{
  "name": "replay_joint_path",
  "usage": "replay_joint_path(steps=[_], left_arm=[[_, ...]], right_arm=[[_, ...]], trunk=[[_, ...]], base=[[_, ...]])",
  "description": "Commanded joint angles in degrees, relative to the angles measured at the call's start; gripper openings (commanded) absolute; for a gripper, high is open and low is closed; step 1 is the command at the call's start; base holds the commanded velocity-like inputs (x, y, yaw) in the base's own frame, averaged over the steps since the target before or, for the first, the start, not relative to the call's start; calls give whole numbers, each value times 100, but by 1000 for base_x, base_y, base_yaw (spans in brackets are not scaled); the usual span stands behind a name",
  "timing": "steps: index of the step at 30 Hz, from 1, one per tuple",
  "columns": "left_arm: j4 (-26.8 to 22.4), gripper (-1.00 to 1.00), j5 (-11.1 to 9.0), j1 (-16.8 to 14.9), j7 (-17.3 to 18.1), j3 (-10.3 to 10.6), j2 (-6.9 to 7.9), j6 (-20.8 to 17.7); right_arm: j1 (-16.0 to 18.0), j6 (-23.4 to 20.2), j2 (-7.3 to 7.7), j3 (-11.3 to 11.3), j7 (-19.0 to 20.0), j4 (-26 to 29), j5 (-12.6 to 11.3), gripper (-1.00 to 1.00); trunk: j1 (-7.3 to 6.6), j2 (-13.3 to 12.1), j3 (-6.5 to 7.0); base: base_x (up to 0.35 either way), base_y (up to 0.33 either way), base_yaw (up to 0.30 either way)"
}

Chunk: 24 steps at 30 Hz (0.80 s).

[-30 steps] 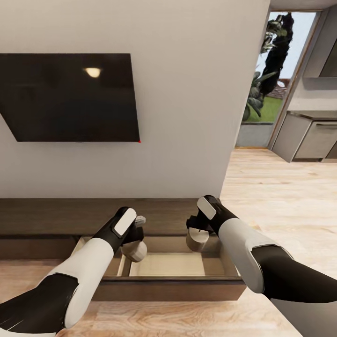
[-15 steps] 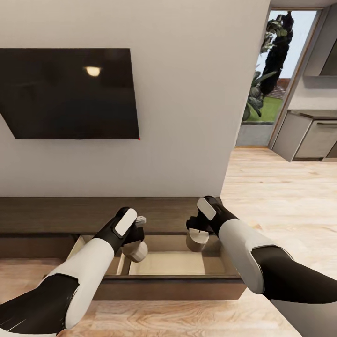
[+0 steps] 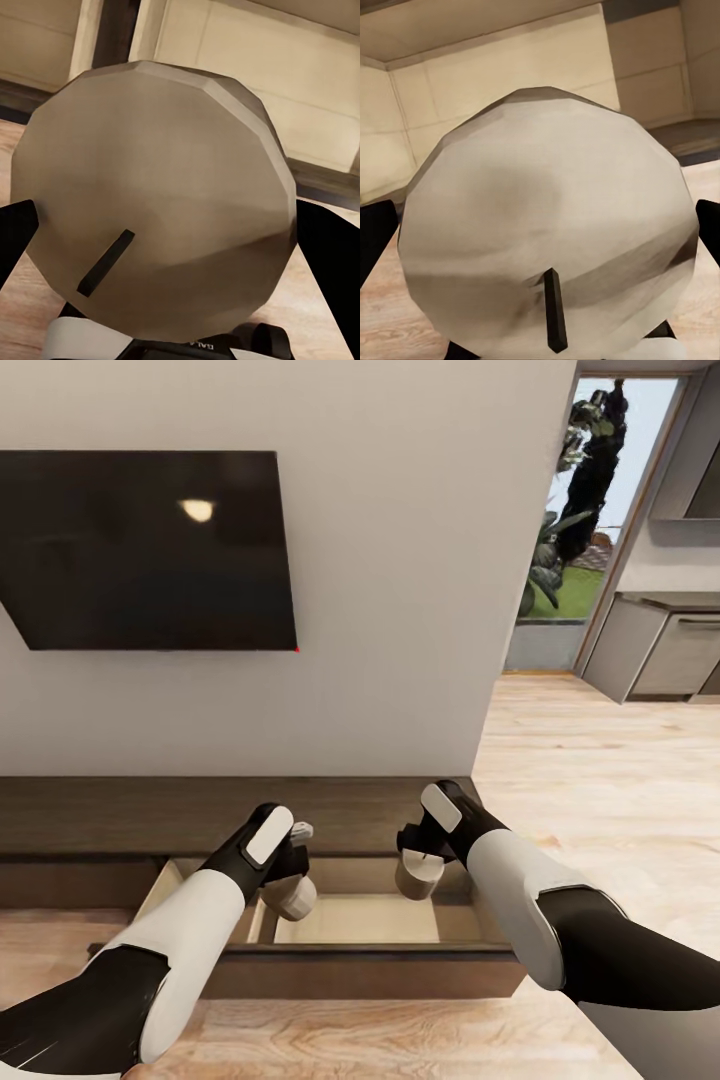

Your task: Place each of the two pumpkins and all three candles from the living room inside a cabinet in the living room (use any cabinet), then make sure every cabinet is closed, and position the cauldron so it is next to a table in the living room.

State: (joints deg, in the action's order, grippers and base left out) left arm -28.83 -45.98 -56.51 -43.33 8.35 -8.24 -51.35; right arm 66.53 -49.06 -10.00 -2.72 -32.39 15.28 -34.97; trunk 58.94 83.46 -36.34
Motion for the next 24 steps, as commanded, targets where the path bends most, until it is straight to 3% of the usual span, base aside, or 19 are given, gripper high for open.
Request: replay_joint_path(steps=[1,15,20,24], left_arm=[[0,-100,2,0,0,0,-1,1],[0,-100,3,0,4,6,-88,138],[0,-100,2,7,9,278,-122,325],[0,-100,-1,10,9,357,-124,402]], right_arm=[[1,3,0,0,3,1,-1,-100],[1,202,0,0,13,-4,-10,-100],[1,203,0,0,13,-6,-10,-100],[1,203,0,0,13,-7,-14,-100]], trunk=[[22,42,-18],[330,603,-241],[440,804,-330],[528,964,-401]], base=[[0,0,0],[0,0,-58],[0,0,-8],[0,0,-1]])
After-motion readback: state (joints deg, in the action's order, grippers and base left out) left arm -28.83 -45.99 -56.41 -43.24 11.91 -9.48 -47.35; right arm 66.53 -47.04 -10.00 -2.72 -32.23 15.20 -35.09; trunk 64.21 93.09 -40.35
